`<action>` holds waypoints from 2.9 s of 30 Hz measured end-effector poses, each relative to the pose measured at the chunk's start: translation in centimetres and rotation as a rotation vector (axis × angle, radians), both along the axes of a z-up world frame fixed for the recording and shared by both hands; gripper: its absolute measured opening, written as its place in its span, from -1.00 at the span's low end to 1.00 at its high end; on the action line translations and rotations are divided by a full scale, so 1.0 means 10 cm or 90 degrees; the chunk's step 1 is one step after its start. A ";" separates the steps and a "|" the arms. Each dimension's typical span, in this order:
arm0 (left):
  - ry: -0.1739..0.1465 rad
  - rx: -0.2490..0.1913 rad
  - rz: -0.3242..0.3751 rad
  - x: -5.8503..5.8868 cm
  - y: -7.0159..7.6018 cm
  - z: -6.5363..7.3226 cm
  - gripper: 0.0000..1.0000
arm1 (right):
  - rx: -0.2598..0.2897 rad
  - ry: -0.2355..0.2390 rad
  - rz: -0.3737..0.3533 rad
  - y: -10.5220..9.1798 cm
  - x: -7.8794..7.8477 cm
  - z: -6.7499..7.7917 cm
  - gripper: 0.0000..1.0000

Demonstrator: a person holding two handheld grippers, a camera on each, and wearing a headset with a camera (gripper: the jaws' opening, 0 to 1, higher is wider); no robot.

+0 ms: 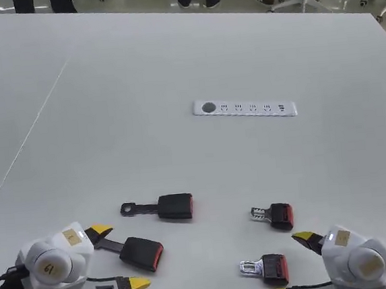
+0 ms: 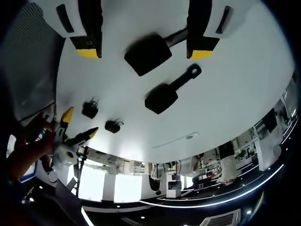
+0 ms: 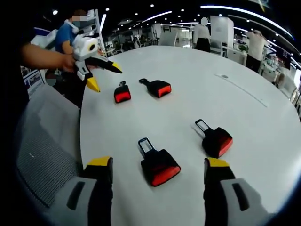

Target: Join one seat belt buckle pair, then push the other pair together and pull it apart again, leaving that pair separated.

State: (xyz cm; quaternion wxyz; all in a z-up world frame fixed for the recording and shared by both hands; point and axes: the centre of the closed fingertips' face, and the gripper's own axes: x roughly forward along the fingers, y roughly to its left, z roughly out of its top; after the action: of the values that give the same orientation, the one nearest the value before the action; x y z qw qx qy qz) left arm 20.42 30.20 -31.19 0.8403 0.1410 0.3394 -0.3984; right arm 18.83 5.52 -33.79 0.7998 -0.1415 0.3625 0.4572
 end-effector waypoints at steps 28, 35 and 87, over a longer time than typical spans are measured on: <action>0.042 0.148 -0.339 0.10 -0.10 -0.57 0.07 | -0.075 0.063 0.183 0.07 -0.09 -0.30 0.30; 0.038 0.174 -0.367 0.13 -0.10 -0.60 -0.11 | -0.089 0.064 0.187 0.04 -0.03 -0.31 0.10; 0.084 0.205 -0.323 0.06 -0.18 -0.61 -0.28 | -0.155 0.054 0.260 0.46 0.06 -0.34 -0.32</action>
State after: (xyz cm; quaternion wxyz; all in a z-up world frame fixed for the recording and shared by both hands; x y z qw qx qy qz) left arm 21.00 28.36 -37.30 0.6572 0.3265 0.4061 -0.5446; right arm 19.47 10.08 -37.17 0.6518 -0.2882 0.4119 0.5679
